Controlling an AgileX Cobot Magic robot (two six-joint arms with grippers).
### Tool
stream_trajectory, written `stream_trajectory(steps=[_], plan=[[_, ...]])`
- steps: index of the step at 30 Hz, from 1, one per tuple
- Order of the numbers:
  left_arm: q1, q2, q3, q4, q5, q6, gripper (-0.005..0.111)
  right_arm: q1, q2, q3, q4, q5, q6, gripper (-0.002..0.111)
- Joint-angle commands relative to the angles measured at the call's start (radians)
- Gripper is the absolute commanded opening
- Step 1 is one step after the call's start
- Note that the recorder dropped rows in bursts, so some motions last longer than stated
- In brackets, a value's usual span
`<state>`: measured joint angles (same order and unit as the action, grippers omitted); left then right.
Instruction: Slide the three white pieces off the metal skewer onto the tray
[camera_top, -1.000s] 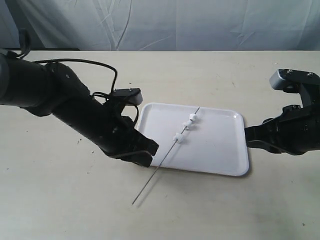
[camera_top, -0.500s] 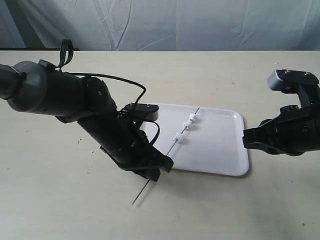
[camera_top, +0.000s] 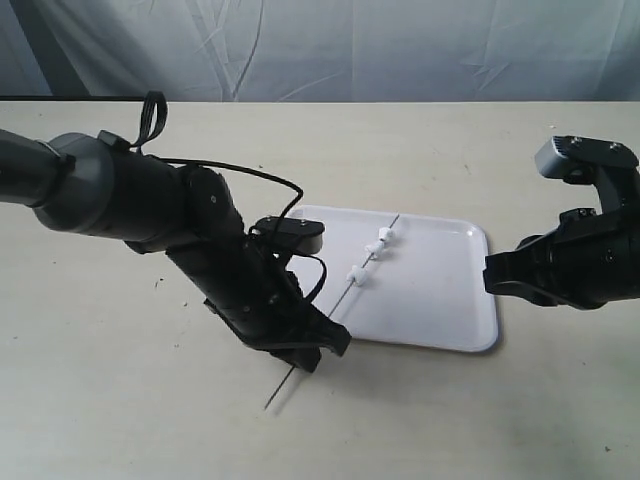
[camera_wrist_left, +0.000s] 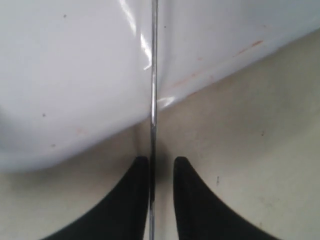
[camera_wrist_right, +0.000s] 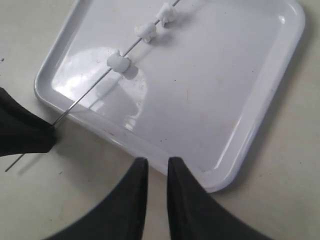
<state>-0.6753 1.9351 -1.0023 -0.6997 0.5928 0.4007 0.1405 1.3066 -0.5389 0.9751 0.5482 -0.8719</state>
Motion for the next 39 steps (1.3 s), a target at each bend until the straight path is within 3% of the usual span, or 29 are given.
stream_trajectory(steps=[1, 4, 13, 18, 23, 27, 31, 35, 37, 39], plan=[[-0.004, 0.046, -0.003, 0.007, 0.035, -0.009, 0.018, 0.001, 0.0, -0.008, 0.008, 0.003, -0.009, 0.015], [-0.004, 0.066, -0.003, 0.013, 0.058, 0.002, 0.0, 0.001, 0.0, -0.008, 0.01, 0.003, -0.009, 0.015], [-0.004, 0.055, -0.042, 0.016, 0.154, 0.007, 0.0, 0.001, 0.0, -0.008, 0.054, -0.005, -0.011, 0.015], [0.005, -0.031, -0.047, -0.181, 0.169, 0.079, 0.0, 0.001, 0.016, -0.008, 0.359, 0.001, -0.146, 0.018], [0.041, -0.08, -0.047, -0.382, 0.271, 0.182, 0.0, 0.001, 0.077, -0.008, 0.543, 0.114, -0.277, 0.038], [0.067, -0.156, -0.045, -0.339, 0.352, 0.173, 0.0, -0.001, 0.117, -0.006, 0.718, 0.153, -0.424, 0.039], [0.128, -0.22, 0.044, -0.318, 0.398, 0.133, 0.0, -0.001, 0.117, -0.012, 0.769, 0.135, -0.492, 0.039], [0.138, -0.341, 0.183, -0.349, 0.318, 0.17, 0.0, -0.001, 0.117, -0.015, 0.769, 0.156, -0.461, 0.039], [0.138, -0.401, 0.238, -0.453, 0.277, 0.256, 0.0, -0.001, 0.117, -0.015, 0.769, 0.191, -0.455, 0.039], [0.138, -0.49, 0.317, -0.681, 0.263, 0.448, 0.0, -0.001, 0.117, -0.015, 0.769, 0.267, -0.435, 0.039]])
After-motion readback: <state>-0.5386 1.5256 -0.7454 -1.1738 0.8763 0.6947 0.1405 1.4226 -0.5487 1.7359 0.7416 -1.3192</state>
